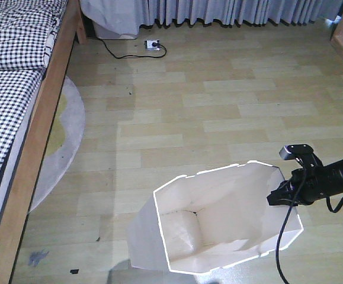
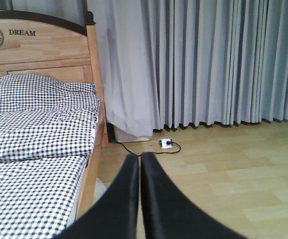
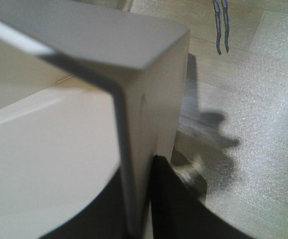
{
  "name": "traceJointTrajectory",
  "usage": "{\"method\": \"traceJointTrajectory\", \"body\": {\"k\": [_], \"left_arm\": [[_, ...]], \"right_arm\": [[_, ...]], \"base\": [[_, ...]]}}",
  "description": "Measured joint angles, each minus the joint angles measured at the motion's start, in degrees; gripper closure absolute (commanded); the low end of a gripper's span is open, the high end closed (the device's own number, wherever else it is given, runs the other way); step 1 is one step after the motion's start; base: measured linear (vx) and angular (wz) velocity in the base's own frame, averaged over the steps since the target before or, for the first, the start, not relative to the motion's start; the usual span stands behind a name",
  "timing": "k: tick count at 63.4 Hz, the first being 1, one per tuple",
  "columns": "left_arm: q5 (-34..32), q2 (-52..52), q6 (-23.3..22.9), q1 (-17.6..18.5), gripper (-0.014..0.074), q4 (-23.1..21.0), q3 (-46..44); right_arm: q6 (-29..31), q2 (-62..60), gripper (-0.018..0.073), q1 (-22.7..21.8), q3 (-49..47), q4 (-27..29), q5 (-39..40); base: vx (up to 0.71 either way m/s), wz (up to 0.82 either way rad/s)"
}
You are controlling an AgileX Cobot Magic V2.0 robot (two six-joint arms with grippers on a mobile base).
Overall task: Move trash bin to bedside with robot
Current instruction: 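Drive toward the curtains beside the bed head, bin held in right gripper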
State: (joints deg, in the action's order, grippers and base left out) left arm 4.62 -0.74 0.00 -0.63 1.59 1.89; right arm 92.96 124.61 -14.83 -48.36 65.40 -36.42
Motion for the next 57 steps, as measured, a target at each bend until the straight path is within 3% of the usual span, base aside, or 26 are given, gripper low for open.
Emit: {"method": "traceJointTrajectory", "body": {"k": [57], "left_arm": [[0.0,0.0,0.0,0.0,0.0603,0.0,0.0]], "right_arm": [[0.0,0.0,0.0564,0.0,0.0,0.0,0.1]], "base": [[0.15,-0.14]]}}
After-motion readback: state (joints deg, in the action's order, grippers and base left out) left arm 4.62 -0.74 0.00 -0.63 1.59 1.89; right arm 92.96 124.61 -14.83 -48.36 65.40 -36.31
